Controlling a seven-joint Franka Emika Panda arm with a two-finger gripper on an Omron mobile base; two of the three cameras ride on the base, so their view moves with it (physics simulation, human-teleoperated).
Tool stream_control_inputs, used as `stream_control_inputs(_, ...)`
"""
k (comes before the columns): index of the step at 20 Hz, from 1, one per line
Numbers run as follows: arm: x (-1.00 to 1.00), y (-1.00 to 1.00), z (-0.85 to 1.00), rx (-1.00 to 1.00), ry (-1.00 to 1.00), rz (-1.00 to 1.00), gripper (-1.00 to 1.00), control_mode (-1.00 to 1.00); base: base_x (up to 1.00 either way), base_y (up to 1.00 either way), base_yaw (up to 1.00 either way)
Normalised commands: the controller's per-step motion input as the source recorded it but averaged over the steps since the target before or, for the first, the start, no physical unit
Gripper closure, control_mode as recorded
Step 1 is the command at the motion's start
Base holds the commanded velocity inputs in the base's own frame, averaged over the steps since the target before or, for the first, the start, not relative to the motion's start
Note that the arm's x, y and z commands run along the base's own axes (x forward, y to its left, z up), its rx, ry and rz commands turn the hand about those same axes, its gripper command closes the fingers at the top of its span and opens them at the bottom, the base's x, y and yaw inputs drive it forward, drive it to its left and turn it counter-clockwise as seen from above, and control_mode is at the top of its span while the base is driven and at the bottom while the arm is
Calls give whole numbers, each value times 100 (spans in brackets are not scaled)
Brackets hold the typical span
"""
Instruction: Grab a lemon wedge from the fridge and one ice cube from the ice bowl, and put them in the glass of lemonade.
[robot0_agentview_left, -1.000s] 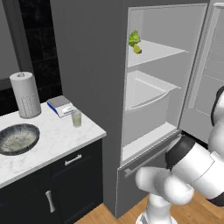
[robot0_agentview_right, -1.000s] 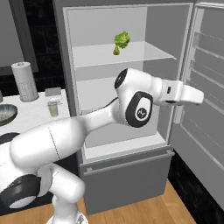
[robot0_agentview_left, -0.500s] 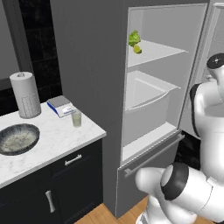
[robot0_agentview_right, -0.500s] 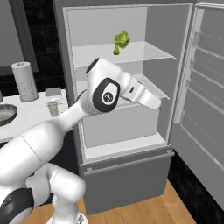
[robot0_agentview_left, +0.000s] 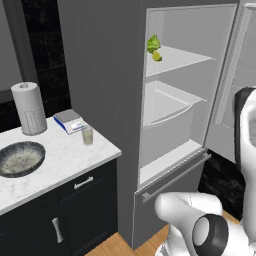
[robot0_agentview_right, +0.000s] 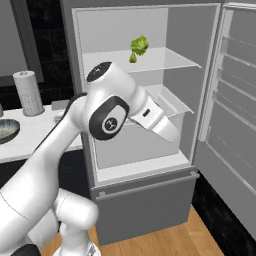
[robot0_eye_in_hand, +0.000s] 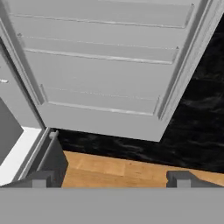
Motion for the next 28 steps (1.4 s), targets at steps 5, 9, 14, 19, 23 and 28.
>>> stream_control_inputs(5,-47,37,33,14,1,36,-100,-100,0,0,0)
stream_control_inputs(9,-31,60,15,13,2,34,-100,-100,0,0,0)
stream_control_inputs(14,-30,86,4,7,0,29,-100,-100,0,0,0)
stream_control_inputs(19,-30,98,0,0,0,25,-100,-100,0,0,0)
stream_control_inputs(23,-39,93,0,0,0,15,-100,-100,0,0,0)
stream_control_inputs(28,-30,94,0,0,0,17,-100,-100,0,0,0)
